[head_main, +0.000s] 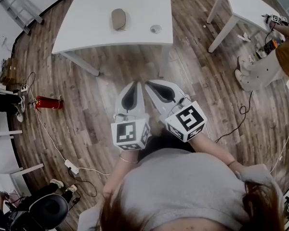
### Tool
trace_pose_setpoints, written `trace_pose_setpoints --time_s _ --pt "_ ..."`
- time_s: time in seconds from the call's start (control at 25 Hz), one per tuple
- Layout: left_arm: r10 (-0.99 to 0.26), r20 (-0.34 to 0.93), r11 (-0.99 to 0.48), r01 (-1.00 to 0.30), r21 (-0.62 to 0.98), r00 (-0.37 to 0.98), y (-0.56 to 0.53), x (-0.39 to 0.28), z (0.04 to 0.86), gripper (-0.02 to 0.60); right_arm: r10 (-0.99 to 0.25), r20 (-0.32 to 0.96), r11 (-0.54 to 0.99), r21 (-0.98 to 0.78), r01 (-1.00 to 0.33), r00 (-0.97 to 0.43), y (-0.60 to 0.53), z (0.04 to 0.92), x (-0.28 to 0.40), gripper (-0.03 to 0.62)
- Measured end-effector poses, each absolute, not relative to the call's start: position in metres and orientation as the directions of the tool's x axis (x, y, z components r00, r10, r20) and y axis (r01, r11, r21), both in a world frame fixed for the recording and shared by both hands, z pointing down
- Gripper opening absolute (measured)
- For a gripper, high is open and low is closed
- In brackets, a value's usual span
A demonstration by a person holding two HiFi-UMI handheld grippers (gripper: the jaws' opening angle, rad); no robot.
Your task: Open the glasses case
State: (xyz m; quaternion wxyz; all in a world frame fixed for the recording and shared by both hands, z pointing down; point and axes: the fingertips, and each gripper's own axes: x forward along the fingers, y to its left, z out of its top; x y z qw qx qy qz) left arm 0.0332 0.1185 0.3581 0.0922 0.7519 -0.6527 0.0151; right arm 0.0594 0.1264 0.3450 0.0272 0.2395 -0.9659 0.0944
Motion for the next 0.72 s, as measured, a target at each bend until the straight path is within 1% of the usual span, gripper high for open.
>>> trace_pose_setpoints --time_s 0.16,0.44,0.72 --pt "-0.971 0.153 -0.158 -0.974 0.160 0.183 0.142 0.039 0.361 0.002 -0.484 0.107 0.852 -0.168 -0.496 -0.868 0.147 0.350 0.066 0.005" --pt "-0.975 0.143 -0.147 -0.976 0.162 0.171 0.173 0.030 0.359 0.002 -0.477 0.122 0.857 -0.159 -0.491 -0.871 0.179 0.353 0.059 0.005" --pt "-0.978 0.129 -0.143 -0.977 0.161 0.164 0.182 0.030 0.353 0.002 -0.485 0.118 0.857 -0.134 -0.497 -0.867 0.186 0.345 0.061 0.005"
